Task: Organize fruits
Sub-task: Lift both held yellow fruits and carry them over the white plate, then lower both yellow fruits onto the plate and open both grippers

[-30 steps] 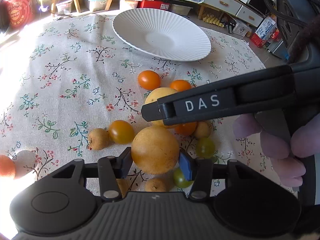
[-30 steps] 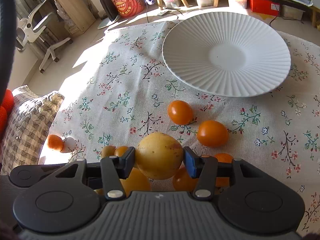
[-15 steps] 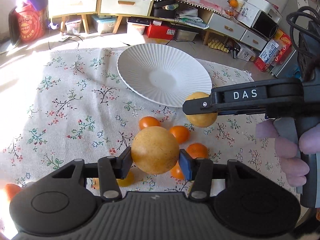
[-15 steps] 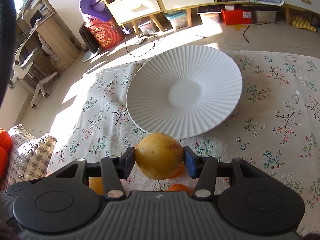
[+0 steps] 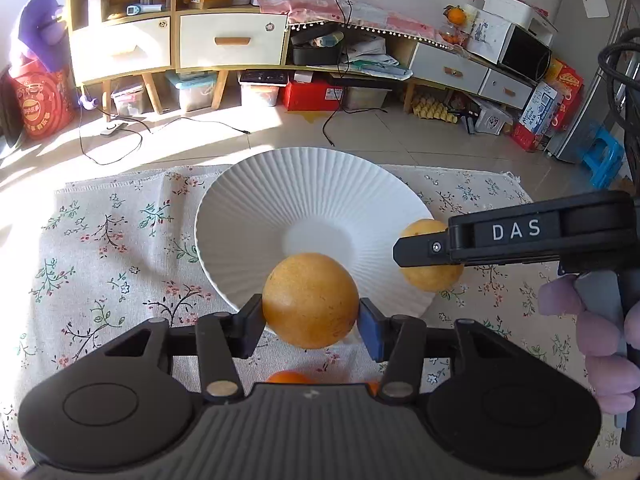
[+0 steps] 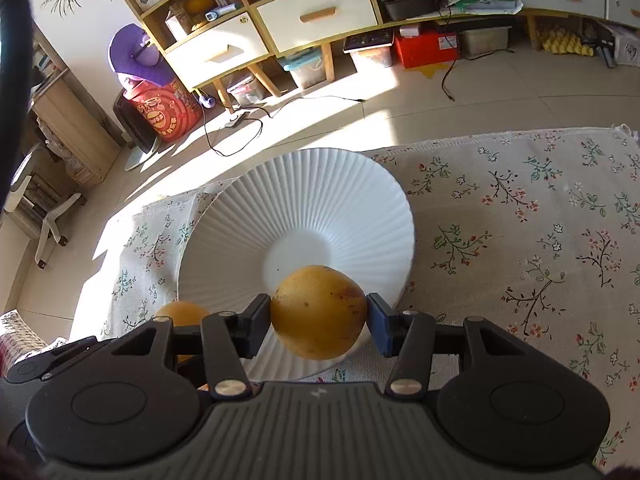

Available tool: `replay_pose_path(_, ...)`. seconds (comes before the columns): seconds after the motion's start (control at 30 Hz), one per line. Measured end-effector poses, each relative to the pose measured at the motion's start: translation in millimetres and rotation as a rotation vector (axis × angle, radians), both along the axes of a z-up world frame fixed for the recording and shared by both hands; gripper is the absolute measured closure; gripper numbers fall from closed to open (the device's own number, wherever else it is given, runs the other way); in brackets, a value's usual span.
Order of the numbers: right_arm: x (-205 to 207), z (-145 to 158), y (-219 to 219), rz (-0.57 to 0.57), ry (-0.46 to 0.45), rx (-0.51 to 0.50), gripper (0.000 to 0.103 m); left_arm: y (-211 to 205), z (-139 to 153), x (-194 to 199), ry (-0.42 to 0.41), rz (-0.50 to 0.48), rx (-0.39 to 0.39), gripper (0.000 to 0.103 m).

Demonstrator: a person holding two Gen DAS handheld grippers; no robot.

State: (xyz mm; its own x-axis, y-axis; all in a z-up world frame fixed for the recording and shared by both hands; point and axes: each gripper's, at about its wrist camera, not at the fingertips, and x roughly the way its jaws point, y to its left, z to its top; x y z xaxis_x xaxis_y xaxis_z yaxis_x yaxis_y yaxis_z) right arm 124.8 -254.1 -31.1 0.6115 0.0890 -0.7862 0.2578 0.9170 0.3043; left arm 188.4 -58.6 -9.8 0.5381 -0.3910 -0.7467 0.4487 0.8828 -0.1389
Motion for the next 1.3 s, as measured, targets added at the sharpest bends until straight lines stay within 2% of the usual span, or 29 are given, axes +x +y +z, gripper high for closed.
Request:
replay_pose_path(0.4, 24.6, -13.1, -6.0, 0.008, -0.007, -0.015, 0.055, -15.7, -21.8, 25.5, -0.037, -0.014, 0.029, 0.062)
replay_pose_path(0.77, 26.1, -12.2, -3.0, 0.032, -0.017, -0.034, 0.055, -23.4, -21.7, 29.4, -0.051, -0.044, 0.043, 0.060)
replay_pose_path(0.9, 23.3, -6.5, -4.5, 0.034, -0.029, -0.022, 0.053, -23.1, -15.6, 28.4, -0.063, -0.060, 0.049, 0.039)
replay_pose_path(0.93, 22.2, -4.6, -4.7, 0.033, -0.032, -0.021, 0.049, -23.1, -13.8, 27.5, -0.069, -0.066, 0.051, 0.034)
replay_pose_path(1.07, 16.6, 1.8, -6.3, 0.024, -0.040, -0.023, 0.040, -22.3, -4.9, 21.8, -0.083, -0.084, 0.056, 0.026)
replay_pose_path(1.13, 12.7, 4.6, -6.6, 0.019, -0.042, -0.023, 0.032, -21.4, -0.8, 17.3, -0.084, -0.094, 0.054, 0.021)
replay_pose_path(1.3, 1.2, 13.8, -5.0, 0.009, -0.046, -0.024, 0.024, -16.4, 9.0, 2.5, -0.095, -0.109, 0.061, 0.015)
